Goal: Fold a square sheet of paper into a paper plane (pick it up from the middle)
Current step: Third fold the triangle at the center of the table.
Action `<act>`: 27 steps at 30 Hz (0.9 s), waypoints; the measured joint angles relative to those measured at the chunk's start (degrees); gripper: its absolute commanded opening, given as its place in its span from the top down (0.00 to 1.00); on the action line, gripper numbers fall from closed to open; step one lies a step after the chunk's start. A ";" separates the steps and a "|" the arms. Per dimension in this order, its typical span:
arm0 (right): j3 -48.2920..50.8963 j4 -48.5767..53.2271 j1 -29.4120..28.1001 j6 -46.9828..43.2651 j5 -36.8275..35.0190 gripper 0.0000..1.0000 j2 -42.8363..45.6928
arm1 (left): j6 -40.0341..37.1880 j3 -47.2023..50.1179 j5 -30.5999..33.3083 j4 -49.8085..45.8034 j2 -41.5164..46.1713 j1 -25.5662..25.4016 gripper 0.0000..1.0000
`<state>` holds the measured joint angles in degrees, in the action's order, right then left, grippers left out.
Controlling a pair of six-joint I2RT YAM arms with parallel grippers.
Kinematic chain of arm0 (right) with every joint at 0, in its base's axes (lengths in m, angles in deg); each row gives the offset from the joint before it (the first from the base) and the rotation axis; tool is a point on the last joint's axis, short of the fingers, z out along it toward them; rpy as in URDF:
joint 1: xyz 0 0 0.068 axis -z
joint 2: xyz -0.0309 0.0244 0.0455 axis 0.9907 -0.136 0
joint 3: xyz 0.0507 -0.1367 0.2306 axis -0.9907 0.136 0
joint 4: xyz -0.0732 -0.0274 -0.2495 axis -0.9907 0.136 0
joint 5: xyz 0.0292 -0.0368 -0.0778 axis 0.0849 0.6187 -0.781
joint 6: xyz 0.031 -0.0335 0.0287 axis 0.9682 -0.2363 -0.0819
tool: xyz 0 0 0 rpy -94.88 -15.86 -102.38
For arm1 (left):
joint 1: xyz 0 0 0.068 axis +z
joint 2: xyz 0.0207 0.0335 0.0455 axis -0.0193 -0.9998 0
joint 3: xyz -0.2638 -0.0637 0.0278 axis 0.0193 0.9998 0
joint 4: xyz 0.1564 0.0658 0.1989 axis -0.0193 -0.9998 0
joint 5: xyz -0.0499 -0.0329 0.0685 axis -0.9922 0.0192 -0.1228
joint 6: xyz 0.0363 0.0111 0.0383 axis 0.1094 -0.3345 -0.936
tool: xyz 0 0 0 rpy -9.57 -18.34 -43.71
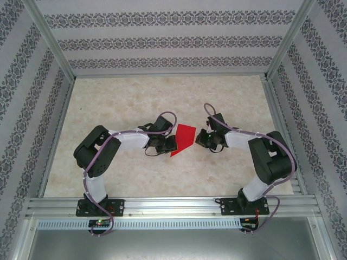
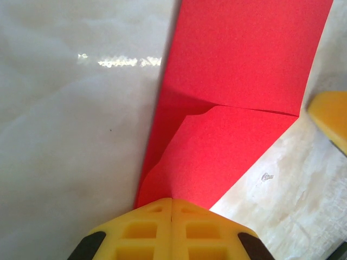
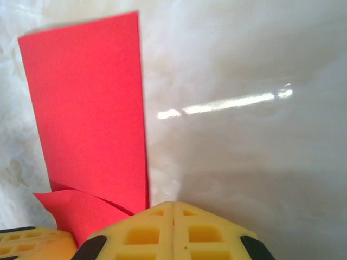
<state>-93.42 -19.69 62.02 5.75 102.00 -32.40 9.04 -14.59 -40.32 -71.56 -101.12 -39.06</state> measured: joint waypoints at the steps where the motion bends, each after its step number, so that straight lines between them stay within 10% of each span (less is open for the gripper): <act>1: 0.00 0.50 0.11 0.22 -0.20 0.89 0.81 | -0.02 -0.07 0.00 -0.07 0.00 0.00 1.00; 10: -0.55 3.74 -0.59 4.68 0.37 0.68 6.38 | -0.55 -2.38 -1.05 -2.29 0.00 0.00 0.84; 27: -0.55 1.01 -3.39 11.50 3.37 0.64 1.33 | -6.86 -14.60 3.69 -9.49 -6.56 0.52 0.95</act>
<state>-93.97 -18.69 58.63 17.25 105.36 -31.07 2.18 -29.20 -36.62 -81.05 -107.68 -38.53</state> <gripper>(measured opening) 0.357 0.068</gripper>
